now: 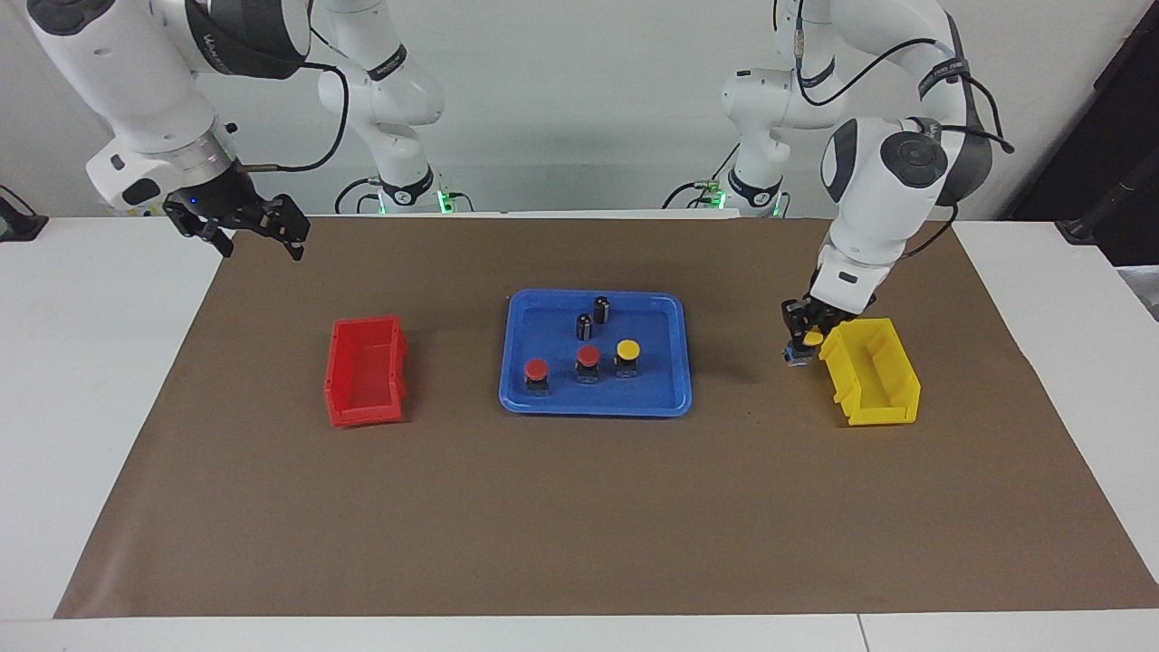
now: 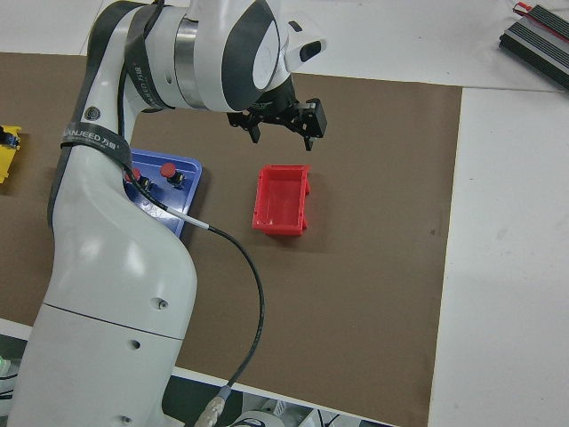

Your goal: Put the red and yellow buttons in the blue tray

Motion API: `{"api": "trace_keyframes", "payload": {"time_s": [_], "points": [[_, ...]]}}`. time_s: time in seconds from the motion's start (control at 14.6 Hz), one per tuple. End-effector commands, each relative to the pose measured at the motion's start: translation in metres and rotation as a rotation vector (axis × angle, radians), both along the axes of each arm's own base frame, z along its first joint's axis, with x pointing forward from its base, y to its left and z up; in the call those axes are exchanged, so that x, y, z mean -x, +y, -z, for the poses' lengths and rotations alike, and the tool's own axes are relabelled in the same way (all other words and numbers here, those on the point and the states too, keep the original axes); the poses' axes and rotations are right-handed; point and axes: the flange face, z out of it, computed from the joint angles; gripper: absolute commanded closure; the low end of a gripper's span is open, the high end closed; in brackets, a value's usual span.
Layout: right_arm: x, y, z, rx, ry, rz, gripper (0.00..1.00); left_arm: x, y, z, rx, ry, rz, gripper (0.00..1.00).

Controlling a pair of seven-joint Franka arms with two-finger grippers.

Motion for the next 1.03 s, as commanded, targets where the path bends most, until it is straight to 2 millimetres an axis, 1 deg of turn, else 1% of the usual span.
{"api": "trace_keyframes", "payload": {"time_s": [0.0,0.21,0.34,0.41,0.48,0.55,0.68,0.96], "points": [[0.005,0.003,0.001,-0.01,0.01,-0.006,0.0,0.009,-0.065,0.023,0.05,-0.041,-0.065,0.99],[0.005,0.003,0.0,-0.01,0.008,-0.006,0.0,0.018,-0.092,0.035,0.062,-0.036,-0.039,0.99],[0.005,0.003,0.0,-0.01,0.008,-0.006,0.0,0.027,-0.117,0.056,0.053,-0.013,-0.008,0.99],[0.005,0.003,0.0,-0.01,0.008,-0.006,0.0,0.028,-0.125,0.063,0.058,-0.021,0.001,0.99],[0.005,0.003,0.0,-0.01,0.008,-0.006,0.0,0.029,-0.131,0.067,0.062,-0.022,-0.001,0.99],[0.005,0.003,0.0,-0.01,0.008,-0.006,0.0,0.036,-0.139,0.066,0.061,-0.009,0.0,0.99],[0.005,0.003,0.0,-0.01,0.008,-0.006,0.0,0.04,-0.147,0.066,0.068,0.003,0.002,0.99],[0.005,0.003,0.0,-0.01,0.008,-0.006,0.0,0.047,-0.148,0.068,0.056,0.024,0.007,0.99]]}}
